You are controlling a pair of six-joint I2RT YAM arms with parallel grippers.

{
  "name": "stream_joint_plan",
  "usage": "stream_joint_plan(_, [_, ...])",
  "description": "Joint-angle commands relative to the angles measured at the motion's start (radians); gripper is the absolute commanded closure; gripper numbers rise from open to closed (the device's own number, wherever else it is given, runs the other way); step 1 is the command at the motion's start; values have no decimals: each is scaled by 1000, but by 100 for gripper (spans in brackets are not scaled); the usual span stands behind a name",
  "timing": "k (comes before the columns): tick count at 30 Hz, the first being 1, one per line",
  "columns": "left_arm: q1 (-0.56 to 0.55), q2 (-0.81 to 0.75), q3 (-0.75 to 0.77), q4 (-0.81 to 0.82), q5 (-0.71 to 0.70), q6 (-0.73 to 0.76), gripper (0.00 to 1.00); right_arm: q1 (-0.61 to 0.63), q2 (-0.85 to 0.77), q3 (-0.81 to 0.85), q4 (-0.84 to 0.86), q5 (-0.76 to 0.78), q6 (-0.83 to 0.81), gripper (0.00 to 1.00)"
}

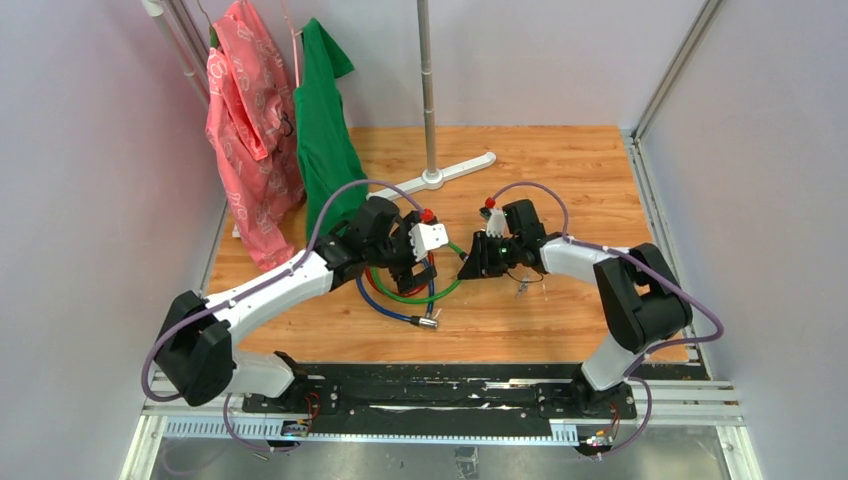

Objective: Lock with the key
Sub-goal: Place the lock at the center of the board.

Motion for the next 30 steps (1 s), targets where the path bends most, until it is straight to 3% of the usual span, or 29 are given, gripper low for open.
stream_joint_plan(1, [7, 42, -37, -31, -23, 1, 11, -12, 79, 33, -220, 44, 22, 98])
stream_joint_plan(5, [6, 85, -89, 0, 60, 56, 27, -12, 125, 43, -243, 29, 59, 94])
stream_joint_plan(7, [-7, 102, -117, 37, 116, 63, 27, -11, 147, 55, -251, 22, 72, 91])
stream_joint_plan(9, [-35, 132, -138, 68, 138, 83, 20, -11, 155, 66, -255, 19, 81, 87])
stream_joint_plan(13, [-66, 177, -153, 183, 76, 27, 14, -12, 142, 83, -284, 43, 91, 65])
stream_joint_plan(18, [-65, 225, -157, 220, 15, -2, 30, -11, 135, 81, -301, 30, 98, 56])
stream_joint_plan(23, [-65, 253, -172, 246, -8, -41, 36, -11, 110, 66, -318, 35, 107, 29])
stream_joint_plan(30, [-66, 275, -171, 272, -21, -49, 37, -11, 20, 37, -427, 116, 86, 27])
